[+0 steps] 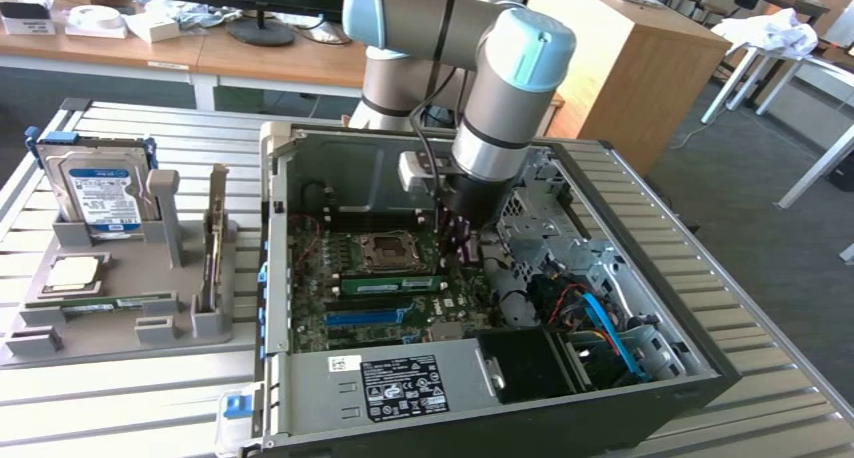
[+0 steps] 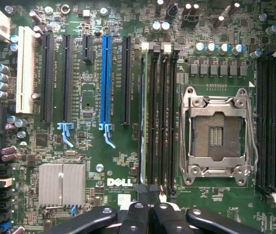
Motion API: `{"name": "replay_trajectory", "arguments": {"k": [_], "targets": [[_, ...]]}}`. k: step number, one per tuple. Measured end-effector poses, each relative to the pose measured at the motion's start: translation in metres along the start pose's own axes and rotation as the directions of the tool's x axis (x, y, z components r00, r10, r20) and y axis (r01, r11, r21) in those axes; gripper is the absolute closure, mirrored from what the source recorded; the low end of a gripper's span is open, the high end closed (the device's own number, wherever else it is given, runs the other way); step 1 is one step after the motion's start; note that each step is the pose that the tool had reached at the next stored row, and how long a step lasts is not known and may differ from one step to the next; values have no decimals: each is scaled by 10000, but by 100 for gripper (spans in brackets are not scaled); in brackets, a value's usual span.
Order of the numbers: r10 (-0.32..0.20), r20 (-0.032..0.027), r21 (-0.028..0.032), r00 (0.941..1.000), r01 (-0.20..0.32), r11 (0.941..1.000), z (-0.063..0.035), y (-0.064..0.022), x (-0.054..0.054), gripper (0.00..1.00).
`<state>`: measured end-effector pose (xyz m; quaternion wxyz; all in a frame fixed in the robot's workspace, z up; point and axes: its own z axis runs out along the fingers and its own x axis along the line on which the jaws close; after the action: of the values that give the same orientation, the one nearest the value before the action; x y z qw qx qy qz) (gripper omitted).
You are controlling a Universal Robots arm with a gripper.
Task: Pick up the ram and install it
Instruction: 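Press down the ram until it locks into place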
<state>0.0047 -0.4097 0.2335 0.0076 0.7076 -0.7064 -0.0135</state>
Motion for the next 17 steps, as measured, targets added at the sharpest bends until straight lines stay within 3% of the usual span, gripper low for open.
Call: {"name": "replay_trajectory", "arguments": {"k": [17], "targets": [[-3, -1, 0, 10000, 3, 10000, 50, -3, -25, 90]]}}
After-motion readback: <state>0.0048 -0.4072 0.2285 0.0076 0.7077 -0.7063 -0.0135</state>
